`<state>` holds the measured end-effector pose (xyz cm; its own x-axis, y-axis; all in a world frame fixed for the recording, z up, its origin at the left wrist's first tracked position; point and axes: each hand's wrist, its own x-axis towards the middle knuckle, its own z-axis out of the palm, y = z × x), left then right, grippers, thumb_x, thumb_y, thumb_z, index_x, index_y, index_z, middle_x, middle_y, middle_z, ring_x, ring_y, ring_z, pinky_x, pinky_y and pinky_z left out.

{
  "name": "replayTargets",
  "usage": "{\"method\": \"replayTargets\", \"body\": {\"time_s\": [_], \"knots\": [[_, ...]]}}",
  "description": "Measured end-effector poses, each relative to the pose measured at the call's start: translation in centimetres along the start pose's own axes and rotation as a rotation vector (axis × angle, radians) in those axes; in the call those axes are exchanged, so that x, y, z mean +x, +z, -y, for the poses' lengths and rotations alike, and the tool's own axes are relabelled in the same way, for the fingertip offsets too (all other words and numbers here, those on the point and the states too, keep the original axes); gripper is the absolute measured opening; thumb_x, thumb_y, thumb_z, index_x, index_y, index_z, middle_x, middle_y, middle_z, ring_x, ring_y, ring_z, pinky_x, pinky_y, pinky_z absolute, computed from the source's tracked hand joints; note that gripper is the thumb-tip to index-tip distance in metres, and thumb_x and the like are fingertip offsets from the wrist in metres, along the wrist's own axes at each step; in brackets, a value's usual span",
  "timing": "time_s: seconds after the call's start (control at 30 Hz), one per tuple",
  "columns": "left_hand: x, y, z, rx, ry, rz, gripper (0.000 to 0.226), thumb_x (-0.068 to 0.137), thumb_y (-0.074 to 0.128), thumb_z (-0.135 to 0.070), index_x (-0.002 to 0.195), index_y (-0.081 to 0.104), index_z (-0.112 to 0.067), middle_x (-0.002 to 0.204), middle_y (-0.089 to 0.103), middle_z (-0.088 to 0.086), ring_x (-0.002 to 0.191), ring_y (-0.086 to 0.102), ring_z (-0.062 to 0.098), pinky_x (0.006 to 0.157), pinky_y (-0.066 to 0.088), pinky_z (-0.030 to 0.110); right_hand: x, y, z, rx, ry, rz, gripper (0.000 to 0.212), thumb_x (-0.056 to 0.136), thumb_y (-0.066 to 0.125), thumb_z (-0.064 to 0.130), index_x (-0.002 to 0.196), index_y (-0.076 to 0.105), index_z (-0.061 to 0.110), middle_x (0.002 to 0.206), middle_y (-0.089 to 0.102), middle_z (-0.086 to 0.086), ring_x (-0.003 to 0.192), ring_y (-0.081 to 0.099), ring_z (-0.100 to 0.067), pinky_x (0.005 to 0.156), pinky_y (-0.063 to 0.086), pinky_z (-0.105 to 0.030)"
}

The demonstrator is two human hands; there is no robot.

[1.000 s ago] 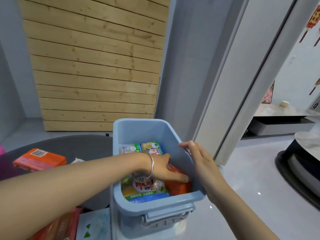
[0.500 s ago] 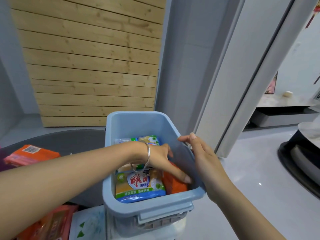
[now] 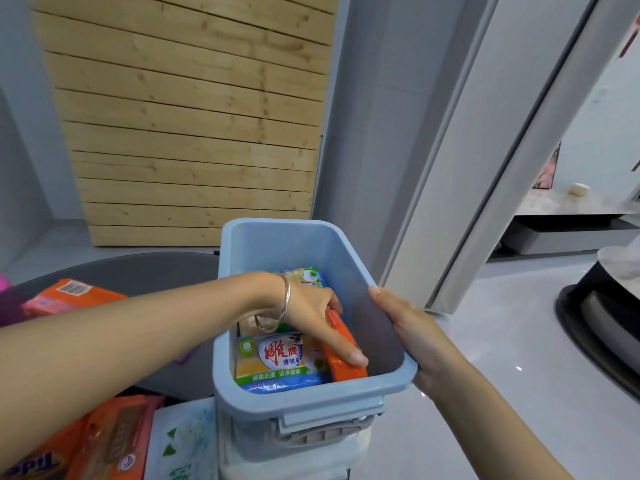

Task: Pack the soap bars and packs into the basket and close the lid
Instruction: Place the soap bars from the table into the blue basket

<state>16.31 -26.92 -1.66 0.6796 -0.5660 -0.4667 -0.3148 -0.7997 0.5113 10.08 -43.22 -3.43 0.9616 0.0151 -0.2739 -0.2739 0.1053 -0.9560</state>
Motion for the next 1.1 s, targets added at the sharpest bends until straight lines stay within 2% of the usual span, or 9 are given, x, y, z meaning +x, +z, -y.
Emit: {"method": "replayTargets", "body": {"time_s": [0.07, 0.17, 0.3, 0.4, 0.63, 0.77, 0.83, 0.97, 1.1], "knots": [[-0.1, 0.5, -0.1, 0.006, 0.01, 0.001, 0.114, 0.031, 0.072, -0.074, 0.129, 0.038, -0.026, 0.11, 0.065, -0.007, 0.096, 0.065, 0.011, 0.091, 0.053, 0.033, 0.1, 0.0, -0.1, -0.011, -0.016, -0.011, 0.029, 0.095, 0.05, 0.031, 0.108, 0.066, 0.011, 0.098, 0.074, -0.012, 0.086, 0.069, -0.026, 0.078, 0.052, -0.038], [0.0, 1.3, -0.2, -0.055, 0.047, -0.064, 0.106, 0.04, 0.076, -0.067, 0.128, 0.034, -0.028, 0.099, 0.064, -0.011, 0.088, 0.064, 0.008, 0.088, 0.054, 0.031, 0.0, 0.1, 0.0, 0.012, -0.028, -0.007, 0.029, 0.096, 0.049, 0.029, 0.111, 0.065, 0.009, 0.103, 0.073, -0.014, 0.088, 0.069, -0.027, 0.08, 0.054, -0.039], [0.3, 1.7, -0.7, 0.034, 0.085, -0.26, 0.104, 0.044, 0.074, -0.069, 0.128, 0.033, -0.023, 0.116, 0.051, -0.008, 0.104, 0.053, 0.013, 0.091, 0.048, 0.031, -0.1, 0.2, 0.0, 0.076, -0.04, 0.008, 0.028, 0.096, 0.05, 0.024, 0.111, 0.065, 0.006, 0.093, 0.074, -0.011, 0.075, 0.071, -0.02, 0.066, 0.057, -0.03], [0.9, 2.6, -1.1, 0.052, 0.076, -0.308, 0.103, 0.042, 0.071, -0.074, 0.121, 0.036, -0.019, 0.114, 0.052, -0.004, 0.101, 0.054, 0.015, 0.093, 0.049, 0.036, -0.3, 0.3, 0.0, 0.094, -0.031, 0.013, 0.026, 0.096, 0.05, 0.025, 0.108, 0.064, 0.007, 0.084, 0.074, -0.009, 0.067, 0.071, -0.019, 0.054, 0.056, -0.027], [0.7, 2.3, -0.3, -0.16, 0.115, -0.447, 0.099, 0.043, 0.077, -0.067, 0.122, 0.034, -0.026, 0.113, 0.051, -0.009, 0.1, 0.052, 0.011, 0.083, 0.044, 0.026, -0.4, 0.4, 0.1, 0.046, -0.042, 0.008, 0.027, 0.096, 0.05, 0.028, 0.109, 0.064, 0.009, 0.096, 0.074, -0.013, 0.079, 0.071, -0.023, 0.062, 0.058, -0.031], [0.9, 3.3, -0.9, -0.054, 0.188, -0.481, 0.09, 0.046, 0.081, -0.06, 0.112, 0.034, -0.023, 0.111, 0.049, -0.005, 0.1, 0.05, 0.012, 0.087, 0.047, 0.031, -0.6, 0.5, 0.3, 0.024, -0.046, -0.022, 0.023, 0.095, 0.052, 0.027, 0.105, 0.065, 0.011, 0.088, 0.073, -0.008, 0.066, 0.07, -0.016, 0.052, 0.056, -0.024], [0.7, 3.2, -0.9, -0.039, 0.198, -0.487, 0.089, 0.047, 0.082, -0.058, 0.112, 0.033, -0.022, 0.111, 0.048, -0.003, 0.101, 0.049, 0.014, 0.088, 0.047, 0.033, -0.7, 0.6, 0.4, 0.007, -0.049, -0.025, 0.022, 0.095, 0.051, 0.028, 0.103, 0.065, 0.012, 0.088, 0.072, -0.007, 0.068, 0.069, -0.016, 0.051, 0.056, -0.022], [0.4, 3.1, -0.7, 0.022, 0.204, -0.519, 0.089, 0.046, 0.082, -0.058, 0.11, 0.033, -0.021, 0.11, 0.047, -0.002, 0.1, 0.048, 0.014, 0.087, 0.048, 0.034, -0.8, 0.8, 0.5, -0.041, -0.053, -0.038, 0.022, 0.096, 0.05, 0.03, 0.102, 0.064, 0.015, 0.092, 0.072, -0.007, 0.076, 0.068, -0.019, 0.058, 0.057, -0.025], [0.5, 3.6, -0.6, 0.285, 0.123, -0.403, 0.093, 0.055, 0.079, -0.056, 0.122, 0.032, -0.013, 0.123, 0.04, 0.005, 0.114, 0.042, 0.021, 0.101, 0.04, 0.039, -0.7, 0.9, 0.3, -0.036, -0.067, -0.064, 0.021, 0.096, 0.051, 0.028, 0.1, 0.066, 0.015, 0.097, 0.073, -0.008, 0.083, 0.068, -0.022, 0.071, 0.056, -0.029]]}}
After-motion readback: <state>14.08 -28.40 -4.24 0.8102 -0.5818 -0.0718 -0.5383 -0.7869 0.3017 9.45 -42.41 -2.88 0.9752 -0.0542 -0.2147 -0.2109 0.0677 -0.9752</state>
